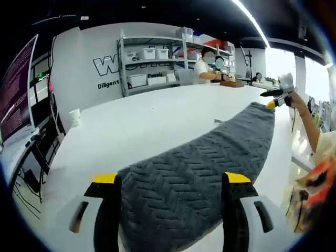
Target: Open the folded towel by lifting each exposed corner and separating the folded layers until the towel lies flat within the target outline without major curled edges
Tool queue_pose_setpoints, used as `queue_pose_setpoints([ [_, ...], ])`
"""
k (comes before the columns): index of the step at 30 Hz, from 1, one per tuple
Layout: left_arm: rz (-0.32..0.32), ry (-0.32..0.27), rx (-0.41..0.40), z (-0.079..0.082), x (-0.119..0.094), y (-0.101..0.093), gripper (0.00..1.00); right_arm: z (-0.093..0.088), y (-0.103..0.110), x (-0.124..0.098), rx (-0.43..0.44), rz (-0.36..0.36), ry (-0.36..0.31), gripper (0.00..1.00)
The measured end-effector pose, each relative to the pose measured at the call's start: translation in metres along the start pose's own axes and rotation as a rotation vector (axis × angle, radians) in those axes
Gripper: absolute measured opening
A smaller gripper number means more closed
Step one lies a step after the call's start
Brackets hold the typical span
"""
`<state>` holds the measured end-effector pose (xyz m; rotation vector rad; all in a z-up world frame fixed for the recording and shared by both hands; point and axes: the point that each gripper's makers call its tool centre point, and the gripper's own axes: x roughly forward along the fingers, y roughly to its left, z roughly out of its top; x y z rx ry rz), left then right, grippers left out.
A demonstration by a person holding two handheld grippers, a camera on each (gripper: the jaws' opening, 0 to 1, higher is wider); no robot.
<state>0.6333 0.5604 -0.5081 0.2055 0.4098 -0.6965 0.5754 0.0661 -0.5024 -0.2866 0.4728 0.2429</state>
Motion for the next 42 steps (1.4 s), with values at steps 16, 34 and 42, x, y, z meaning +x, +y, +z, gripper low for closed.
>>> queue_pose_setpoints([
  [16, 0.002, 0.088, -0.089, -0.016, 0.031, 0.038, 0.41, -0.010, 0.017, 0.051, -0.059, 0.180, 0.120, 0.44],
  [34, 0.010, 0.149, -0.045, -0.032, 0.045, 0.043, 0.24, -0.026, 0.031, 0.064, -0.041, 0.271, 0.169, 0.18],
  [42, 0.023, 0.125, -0.023, -0.031, 0.047, 0.041, 0.07, -0.023, 0.026, 0.069, -0.014, 0.253, 0.143, 0.01],
])
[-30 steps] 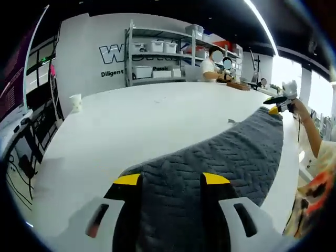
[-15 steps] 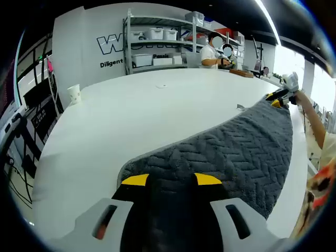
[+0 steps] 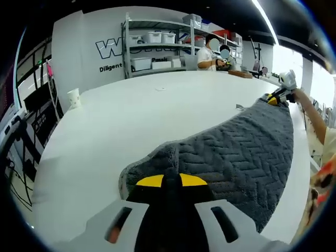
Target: Open the folded towel by lifting each exposed corner and separating the folded layers until the towel lies flat within the target outline without major curled edges
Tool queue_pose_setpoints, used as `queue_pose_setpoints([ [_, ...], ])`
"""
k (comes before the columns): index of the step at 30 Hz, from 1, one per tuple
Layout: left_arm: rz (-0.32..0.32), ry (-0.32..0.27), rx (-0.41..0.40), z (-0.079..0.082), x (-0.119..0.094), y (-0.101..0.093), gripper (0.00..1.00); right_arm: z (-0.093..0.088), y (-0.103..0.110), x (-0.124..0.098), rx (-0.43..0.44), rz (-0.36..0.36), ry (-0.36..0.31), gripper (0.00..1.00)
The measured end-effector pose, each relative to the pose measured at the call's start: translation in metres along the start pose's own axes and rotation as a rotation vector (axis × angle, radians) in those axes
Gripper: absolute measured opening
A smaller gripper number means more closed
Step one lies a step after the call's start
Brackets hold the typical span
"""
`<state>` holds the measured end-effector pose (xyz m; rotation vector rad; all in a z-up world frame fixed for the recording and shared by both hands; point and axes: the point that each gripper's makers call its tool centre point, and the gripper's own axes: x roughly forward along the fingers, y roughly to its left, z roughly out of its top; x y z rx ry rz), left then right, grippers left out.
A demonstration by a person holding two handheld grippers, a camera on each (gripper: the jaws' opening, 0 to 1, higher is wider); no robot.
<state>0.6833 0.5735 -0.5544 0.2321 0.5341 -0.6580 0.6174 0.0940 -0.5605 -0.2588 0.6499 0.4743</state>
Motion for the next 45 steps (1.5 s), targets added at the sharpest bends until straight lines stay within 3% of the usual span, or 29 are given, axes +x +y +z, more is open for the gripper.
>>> queue_pose_setpoints([
  [19, 0.025, -0.010, 0.002, 0.011, 0.013, 0.014, 0.03, 0.011, -0.012, 0.012, -0.028, -0.065, 0.004, 0.00],
  [27, 0.051, 0.008, 0.025, 0.019, 0.026, 0.027, 0.04, 0.026, -0.028, 0.028, -0.034, -0.087, 0.000, 0.00],
  [33, 0.063, 0.020, 0.034, 0.025, 0.035, 0.033, 0.04, 0.029, -0.031, 0.032, -0.034, -0.093, 0.008, 0.00],
  [45, 0.089, 0.062, 0.077, 0.042, 0.065, 0.049, 0.04, 0.042, -0.055, 0.056, -0.042, -0.123, 0.033, 0.00],
])
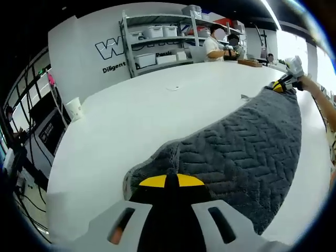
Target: Open the folded towel by lifting each exposed corner and separating the folded layers until the towel lies flat within the target outline without major curled edges
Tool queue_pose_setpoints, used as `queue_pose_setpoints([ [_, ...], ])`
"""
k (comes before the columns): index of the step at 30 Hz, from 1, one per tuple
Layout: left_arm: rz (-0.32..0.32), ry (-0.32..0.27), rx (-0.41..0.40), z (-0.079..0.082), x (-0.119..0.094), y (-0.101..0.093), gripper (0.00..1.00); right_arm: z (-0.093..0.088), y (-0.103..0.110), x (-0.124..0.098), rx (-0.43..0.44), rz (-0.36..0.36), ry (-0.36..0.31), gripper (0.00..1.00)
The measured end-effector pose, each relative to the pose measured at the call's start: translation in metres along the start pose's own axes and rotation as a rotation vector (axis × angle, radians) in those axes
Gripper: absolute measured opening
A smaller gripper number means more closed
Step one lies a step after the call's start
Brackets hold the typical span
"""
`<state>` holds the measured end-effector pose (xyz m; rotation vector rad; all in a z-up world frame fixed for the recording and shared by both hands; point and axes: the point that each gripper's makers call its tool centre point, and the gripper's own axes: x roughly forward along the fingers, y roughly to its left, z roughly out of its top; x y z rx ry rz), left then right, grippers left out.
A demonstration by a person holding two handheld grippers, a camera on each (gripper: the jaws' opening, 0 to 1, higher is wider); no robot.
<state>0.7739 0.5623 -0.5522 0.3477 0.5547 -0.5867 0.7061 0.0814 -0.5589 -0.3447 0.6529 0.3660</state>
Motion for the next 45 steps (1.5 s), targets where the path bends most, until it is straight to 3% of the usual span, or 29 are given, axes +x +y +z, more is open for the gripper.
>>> queue_pose_setpoints([
  [25, 0.007, 0.032, 0.024, 0.019, 0.032, 0.021, 0.04, 0.019, -0.028, 0.032, 0.041, -0.014, 0.007, 0.02],
  [45, 0.011, -0.002, -0.005, 0.032, 0.054, 0.035, 0.04, 0.031, -0.046, 0.050, 0.063, -0.025, 0.000, 0.06],
])
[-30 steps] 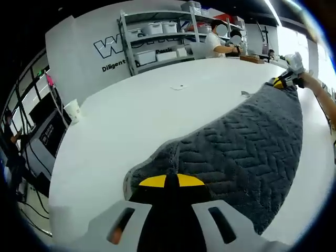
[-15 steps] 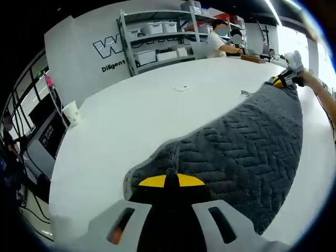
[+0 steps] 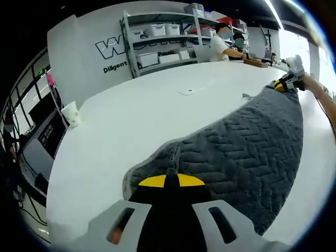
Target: Open the folded towel by lifting each exposed corner and separating the folded layers until the towel lies flat within the target outline without major curled edges
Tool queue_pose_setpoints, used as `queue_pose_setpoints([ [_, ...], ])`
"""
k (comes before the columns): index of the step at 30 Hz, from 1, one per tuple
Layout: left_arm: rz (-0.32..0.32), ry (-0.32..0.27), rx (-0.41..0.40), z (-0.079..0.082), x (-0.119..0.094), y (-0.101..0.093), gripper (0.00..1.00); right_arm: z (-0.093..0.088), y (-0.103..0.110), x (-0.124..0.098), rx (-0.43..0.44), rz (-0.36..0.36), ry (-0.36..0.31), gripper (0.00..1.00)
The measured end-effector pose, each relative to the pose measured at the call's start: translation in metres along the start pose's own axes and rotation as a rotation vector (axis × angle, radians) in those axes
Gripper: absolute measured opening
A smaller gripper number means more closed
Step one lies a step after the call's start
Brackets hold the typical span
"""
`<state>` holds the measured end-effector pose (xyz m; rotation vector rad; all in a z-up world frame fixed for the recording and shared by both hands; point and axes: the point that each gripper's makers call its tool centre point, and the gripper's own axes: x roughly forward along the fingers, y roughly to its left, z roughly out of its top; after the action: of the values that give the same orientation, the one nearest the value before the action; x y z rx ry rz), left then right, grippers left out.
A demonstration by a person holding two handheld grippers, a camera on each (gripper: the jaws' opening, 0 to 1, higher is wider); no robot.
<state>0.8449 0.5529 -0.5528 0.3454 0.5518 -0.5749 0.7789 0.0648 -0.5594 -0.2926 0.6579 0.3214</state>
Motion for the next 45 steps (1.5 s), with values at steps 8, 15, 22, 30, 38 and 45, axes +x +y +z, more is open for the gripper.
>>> queue_pose_setpoints([
  [8, 0.002, -0.006, -0.016, 0.006, 0.009, 0.006, 0.04, 0.004, -0.006, 0.005, 0.005, -0.007, -0.003, 0.07],
  [15, -0.002, -0.013, -0.033, 0.011, 0.015, 0.010, 0.04, 0.008, -0.011, 0.010, 0.018, -0.007, -0.016, 0.07],
  [22, 0.006, -0.013, -0.030, 0.017, 0.023, 0.015, 0.04, 0.012, -0.015, 0.014, 0.014, -0.008, -0.014, 0.07],
  [30, 0.005, -0.019, -0.043, 0.019, 0.027, 0.019, 0.05, 0.017, -0.021, 0.021, 0.021, -0.015, -0.023, 0.08],
  [38, 0.007, -0.032, -0.034, 0.020, 0.030, 0.020, 0.06, 0.019, -0.018, 0.022, -0.023, -0.041, -0.009, 0.07],
  [45, 0.041, -0.036, 0.015, 0.023, 0.027, 0.024, 0.14, 0.023, -0.026, 0.020, -0.070, -0.099, -0.001, 0.18],
])
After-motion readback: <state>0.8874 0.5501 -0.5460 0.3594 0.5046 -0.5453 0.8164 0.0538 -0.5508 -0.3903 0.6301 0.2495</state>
